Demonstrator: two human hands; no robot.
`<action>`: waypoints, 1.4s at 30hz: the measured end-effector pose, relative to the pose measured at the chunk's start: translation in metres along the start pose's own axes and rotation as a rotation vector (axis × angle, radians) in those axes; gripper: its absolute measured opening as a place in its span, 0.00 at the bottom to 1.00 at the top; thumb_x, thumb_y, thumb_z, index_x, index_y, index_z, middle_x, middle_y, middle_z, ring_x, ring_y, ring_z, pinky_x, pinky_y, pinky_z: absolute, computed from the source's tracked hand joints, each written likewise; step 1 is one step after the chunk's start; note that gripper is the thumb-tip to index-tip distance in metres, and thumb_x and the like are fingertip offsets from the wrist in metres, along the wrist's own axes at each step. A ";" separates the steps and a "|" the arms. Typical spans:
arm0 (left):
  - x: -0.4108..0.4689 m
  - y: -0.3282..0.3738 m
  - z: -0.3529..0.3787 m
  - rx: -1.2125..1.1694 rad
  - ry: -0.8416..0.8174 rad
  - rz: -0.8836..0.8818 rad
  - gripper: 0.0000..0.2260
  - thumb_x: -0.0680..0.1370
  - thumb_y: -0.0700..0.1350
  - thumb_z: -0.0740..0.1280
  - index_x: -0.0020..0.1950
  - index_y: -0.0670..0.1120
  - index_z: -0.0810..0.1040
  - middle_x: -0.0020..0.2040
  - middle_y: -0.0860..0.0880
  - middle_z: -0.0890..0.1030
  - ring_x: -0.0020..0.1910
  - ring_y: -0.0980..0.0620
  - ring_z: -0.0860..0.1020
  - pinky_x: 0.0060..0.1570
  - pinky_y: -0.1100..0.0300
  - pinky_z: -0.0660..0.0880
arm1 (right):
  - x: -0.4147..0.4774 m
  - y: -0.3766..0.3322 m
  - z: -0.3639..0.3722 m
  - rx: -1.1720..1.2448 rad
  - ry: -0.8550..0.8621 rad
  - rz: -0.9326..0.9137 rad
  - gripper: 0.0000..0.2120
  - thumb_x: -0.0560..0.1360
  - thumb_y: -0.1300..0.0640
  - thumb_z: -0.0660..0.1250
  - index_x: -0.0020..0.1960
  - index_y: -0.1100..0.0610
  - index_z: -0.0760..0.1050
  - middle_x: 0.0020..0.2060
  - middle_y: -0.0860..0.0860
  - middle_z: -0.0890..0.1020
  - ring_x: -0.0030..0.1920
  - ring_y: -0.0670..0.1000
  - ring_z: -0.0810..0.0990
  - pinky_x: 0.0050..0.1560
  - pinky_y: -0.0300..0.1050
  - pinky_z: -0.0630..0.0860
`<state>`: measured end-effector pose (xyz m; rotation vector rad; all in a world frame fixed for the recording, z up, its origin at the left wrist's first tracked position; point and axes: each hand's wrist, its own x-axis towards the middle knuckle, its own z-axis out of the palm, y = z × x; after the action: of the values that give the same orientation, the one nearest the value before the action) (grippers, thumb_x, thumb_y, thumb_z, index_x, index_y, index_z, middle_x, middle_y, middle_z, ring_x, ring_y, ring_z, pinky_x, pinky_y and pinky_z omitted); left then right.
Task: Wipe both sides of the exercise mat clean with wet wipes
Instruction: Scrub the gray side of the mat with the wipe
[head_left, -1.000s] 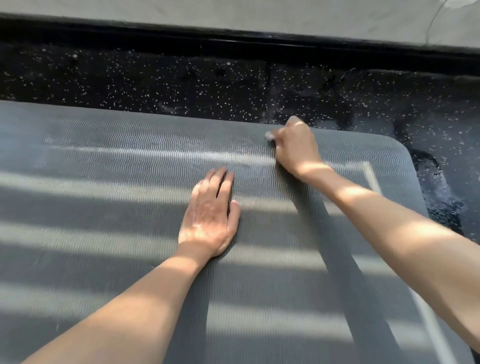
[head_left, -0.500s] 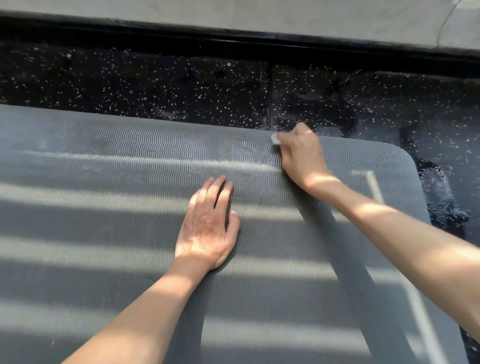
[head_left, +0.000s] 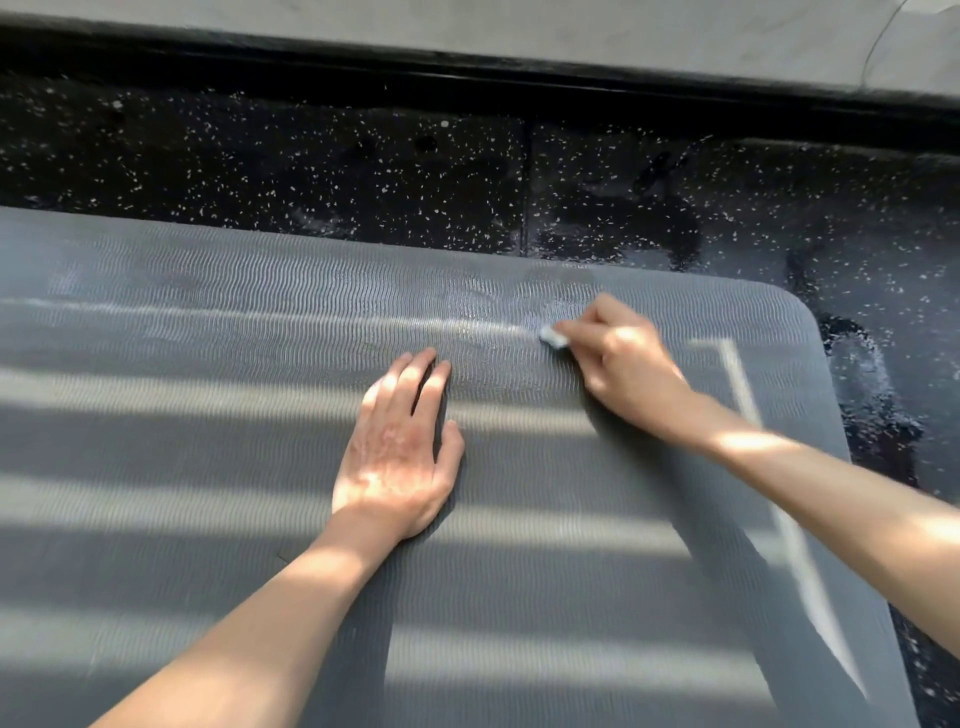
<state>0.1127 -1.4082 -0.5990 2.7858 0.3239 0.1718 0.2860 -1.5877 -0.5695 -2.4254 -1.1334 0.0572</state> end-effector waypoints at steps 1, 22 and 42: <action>0.001 0.000 0.000 0.001 -0.003 0.002 0.25 0.79 0.50 0.54 0.73 0.40 0.68 0.74 0.43 0.67 0.74 0.44 0.62 0.74 0.50 0.57 | 0.015 0.009 -0.003 -0.033 0.033 0.040 0.10 0.78 0.58 0.65 0.53 0.61 0.83 0.38 0.54 0.70 0.36 0.55 0.73 0.35 0.44 0.67; -0.001 0.001 -0.001 -0.001 -0.034 -0.025 0.25 0.79 0.50 0.54 0.75 0.42 0.66 0.75 0.45 0.65 0.76 0.45 0.60 0.76 0.53 0.54 | -0.057 -0.022 0.003 0.118 -0.032 -0.031 0.16 0.77 0.53 0.57 0.48 0.58 0.83 0.38 0.54 0.73 0.37 0.54 0.74 0.36 0.46 0.71; 0.000 -0.001 0.000 0.003 -0.025 -0.009 0.26 0.79 0.51 0.54 0.74 0.41 0.67 0.75 0.44 0.65 0.75 0.43 0.61 0.76 0.50 0.56 | -0.060 -0.027 0.009 0.119 0.038 -0.007 0.14 0.77 0.55 0.60 0.47 0.60 0.83 0.38 0.54 0.73 0.36 0.54 0.74 0.34 0.46 0.72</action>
<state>0.1123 -1.4076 -0.5993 2.7863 0.3309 0.1344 0.2251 -1.6129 -0.5753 -2.3081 -1.0898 0.0735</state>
